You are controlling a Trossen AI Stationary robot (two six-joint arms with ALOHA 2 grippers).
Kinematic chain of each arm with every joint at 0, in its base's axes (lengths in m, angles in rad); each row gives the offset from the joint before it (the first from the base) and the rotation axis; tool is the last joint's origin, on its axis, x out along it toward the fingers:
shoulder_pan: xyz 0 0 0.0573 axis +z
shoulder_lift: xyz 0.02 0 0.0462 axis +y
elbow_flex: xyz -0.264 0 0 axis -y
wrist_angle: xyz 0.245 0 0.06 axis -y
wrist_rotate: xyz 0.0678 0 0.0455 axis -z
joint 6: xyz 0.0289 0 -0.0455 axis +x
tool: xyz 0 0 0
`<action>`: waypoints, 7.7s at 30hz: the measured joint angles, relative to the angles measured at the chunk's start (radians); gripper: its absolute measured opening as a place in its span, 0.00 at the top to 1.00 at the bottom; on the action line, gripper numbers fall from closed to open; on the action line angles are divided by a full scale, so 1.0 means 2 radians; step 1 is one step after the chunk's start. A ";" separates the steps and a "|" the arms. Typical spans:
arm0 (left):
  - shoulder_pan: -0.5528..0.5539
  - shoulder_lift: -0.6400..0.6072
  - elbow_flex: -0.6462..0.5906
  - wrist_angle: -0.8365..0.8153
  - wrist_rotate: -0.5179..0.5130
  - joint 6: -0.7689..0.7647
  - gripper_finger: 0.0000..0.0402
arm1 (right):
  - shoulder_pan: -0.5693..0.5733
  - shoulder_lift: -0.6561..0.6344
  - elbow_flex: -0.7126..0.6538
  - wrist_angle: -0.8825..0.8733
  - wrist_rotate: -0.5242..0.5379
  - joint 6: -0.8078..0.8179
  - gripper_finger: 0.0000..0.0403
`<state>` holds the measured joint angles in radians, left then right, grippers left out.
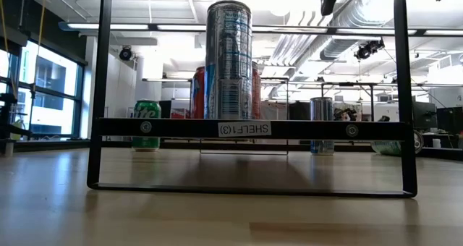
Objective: Place canned beverage on shelf
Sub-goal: Put the left blue soda can on the shelf
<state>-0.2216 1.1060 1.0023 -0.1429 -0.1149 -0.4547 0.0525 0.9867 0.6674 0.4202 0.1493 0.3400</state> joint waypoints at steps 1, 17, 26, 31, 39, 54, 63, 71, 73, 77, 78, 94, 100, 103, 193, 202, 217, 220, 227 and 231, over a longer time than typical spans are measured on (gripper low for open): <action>-0.001 0.000 -0.009 0.005 0.000 -0.008 0.04 | 0.000 0.000 0.000 0.001 0.000 0.000 1.00; -0.016 0.012 -0.027 0.024 0.059 0.012 0.24 | 0.000 0.001 0.000 0.007 -0.033 0.052 1.00; -0.002 -0.024 -0.027 -0.010 0.045 0.046 0.87 | 0.078 0.080 0.053 -0.010 -0.085 0.063 1.00; 0.014 -0.048 -0.026 -0.050 0.053 0.050 0.96 | 0.120 0.171 0.143 -0.162 -0.094 0.023 1.00; 0.020 -0.066 -0.026 -0.065 0.045 0.051 0.99 | 0.131 0.295 0.248 -0.310 -0.094 -0.004 1.00; 0.020 -0.069 -0.027 -0.101 0.036 0.026 1.00 | 0.126 0.321 0.262 -0.311 -0.117 0.463 1.00; 0.020 -0.069 -0.027 -0.102 0.037 0.023 1.00 | 0.140 0.325 0.262 -0.327 -0.067 0.583 1.00; 0.020 -0.069 -0.027 -0.101 0.037 0.023 1.00 | 0.135 0.340 0.262 -0.337 -0.065 0.591 1.00; 0.020 -0.069 -0.027 -0.102 0.037 0.023 1.00 | 0.134 0.346 0.262 -0.329 -0.076 0.594 1.00; 0.020 -0.069 -0.027 -0.101 0.037 0.023 1.00 | 0.131 0.358 0.262 -0.319 -0.080 0.599 1.00; 0.020 -0.069 -0.027 -0.101 0.037 0.023 1.00 | 0.131 0.359 0.262 -0.316 -0.080 0.600 1.00; 0.034 -0.118 -0.027 -0.082 0.000 0.024 1.00 | 0.100 0.361 0.262 -0.311 -0.075 0.594 1.00; 0.046 -0.165 -0.027 -0.086 -0.038 0.042 1.00 | 0.086 0.361 0.262 -0.294 -0.067 0.585 1.00; 0.050 -0.181 -0.027 -0.087 -0.054 0.055 1.00 | 0.078 0.362 0.262 -0.282 -0.067 0.584 1.00; 0.081 0.100 -0.314 0.291 -0.030 -0.138 1.00 | -0.012 0.341 0.261 -0.335 -0.069 0.497 1.00; 0.073 0.084 -0.314 0.288 -0.047 -0.104 1.00 | -0.012 0.328 0.261 -0.350 -0.069 0.478 1.00; 0.061 0.076 -0.259 0.196 -0.126 -0.046 1.00 | -0.012 0.304 0.261 -0.391 -0.050 0.467 1.00; 0.061 0.076 -0.251 0.194 -0.126 -0.042 1.00 | -0.012 0.304 0.261 -0.392 -0.050 0.467 1.00; 0.056 0.076 -0.250 0.187 -0.113 -0.054 1.00 | -0.012 0.304 0.261 -0.391 -0.050 0.467 1.00; 0.051 0.076 -0.251 0.187 -0.114 -0.056 1.00 | -0.010 0.304 0.261 -0.379 -0.051 0.469 1.00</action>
<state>-0.1197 1.2579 0.5012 0.2302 -0.3420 -0.5668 0.0328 1.5951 1.1900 -0.3378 0.0478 1.2780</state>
